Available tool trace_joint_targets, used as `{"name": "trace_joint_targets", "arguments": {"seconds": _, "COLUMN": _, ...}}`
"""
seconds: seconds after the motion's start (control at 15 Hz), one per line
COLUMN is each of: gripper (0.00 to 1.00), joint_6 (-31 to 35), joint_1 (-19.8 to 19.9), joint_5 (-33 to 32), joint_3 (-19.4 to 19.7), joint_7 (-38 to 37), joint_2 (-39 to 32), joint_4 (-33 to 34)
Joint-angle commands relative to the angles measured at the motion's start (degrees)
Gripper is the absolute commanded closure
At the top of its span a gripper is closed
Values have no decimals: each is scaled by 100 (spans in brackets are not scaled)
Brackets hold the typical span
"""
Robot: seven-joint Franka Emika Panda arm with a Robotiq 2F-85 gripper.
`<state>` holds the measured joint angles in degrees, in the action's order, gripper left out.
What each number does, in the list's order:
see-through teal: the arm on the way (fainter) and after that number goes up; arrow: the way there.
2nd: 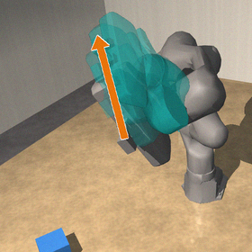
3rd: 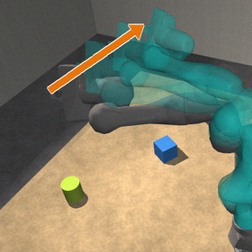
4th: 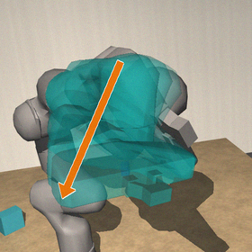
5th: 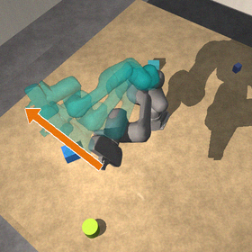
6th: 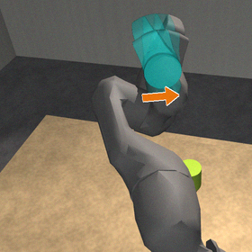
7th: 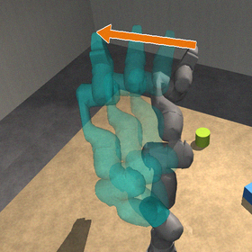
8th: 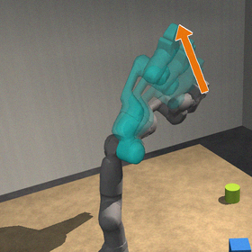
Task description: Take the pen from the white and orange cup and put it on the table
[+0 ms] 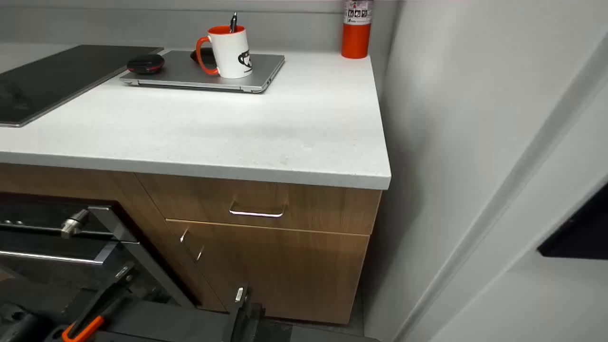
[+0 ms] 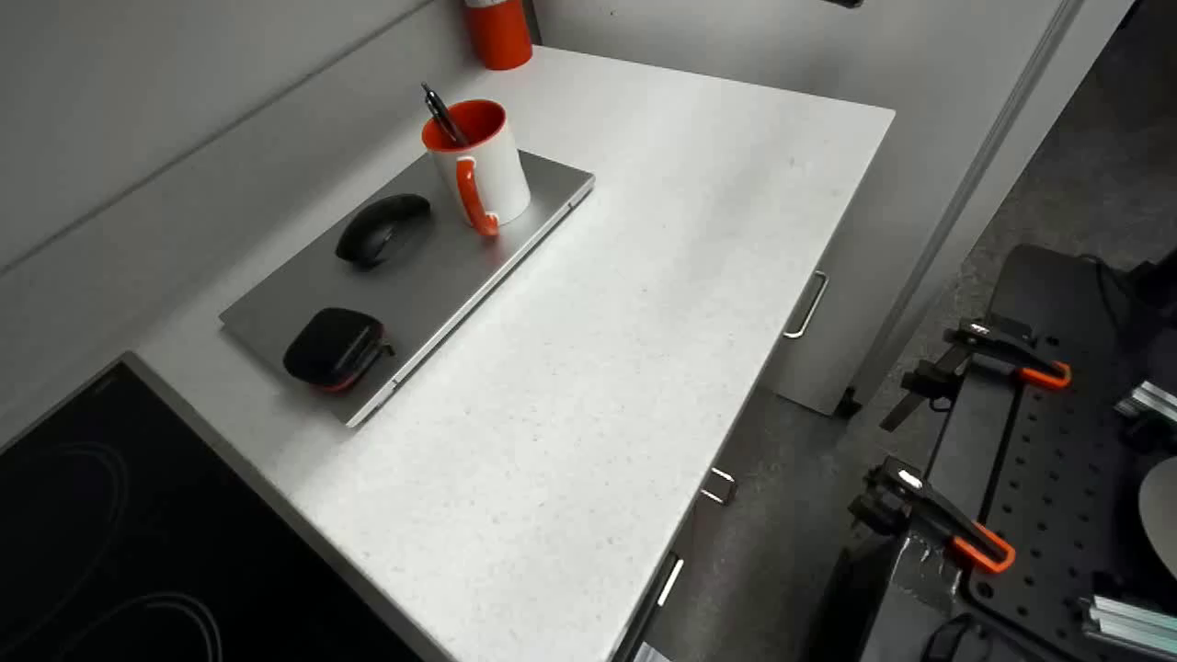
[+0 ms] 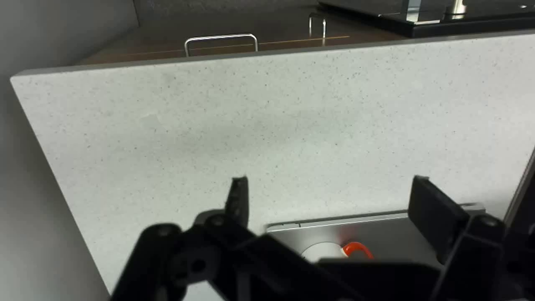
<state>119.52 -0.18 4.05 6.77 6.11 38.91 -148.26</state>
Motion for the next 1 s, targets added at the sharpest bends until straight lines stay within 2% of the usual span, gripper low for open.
{"name": "trace_joint_targets", "arguments": {"seconds": 0.0, "gripper": 0, "joint_6": -20, "joint_1": 57, "joint_5": 36, "joint_3": -48, "joint_7": 31, "joint_2": -9, "joint_4": 14}}
{"name": "trace_joint_targets", "arguments": {"seconds": 0.47, "gripper": 0, "joint_6": -20, "joint_1": 57, "joint_5": 36, "joint_3": -48, "joint_7": 31, "joint_2": -7, "joint_4": 14}}
{"name": "trace_joint_targets", "arguments": {"seconds": 0.6, "gripper": 0, "joint_6": 403, "joint_1": 41, "joint_5": 174, "joint_3": -35, "joint_7": -94, "joint_2": -137, "joint_4": -4}}
{"name": "trace_joint_targets", "arguments": {"seconds": 0.93, "gripper": 0, "joint_6": 2385, "joint_1": -261, "joint_5": 942, "joint_3": -140, "joint_7": -283, "joint_2": -1463, "joint_4": 334}}
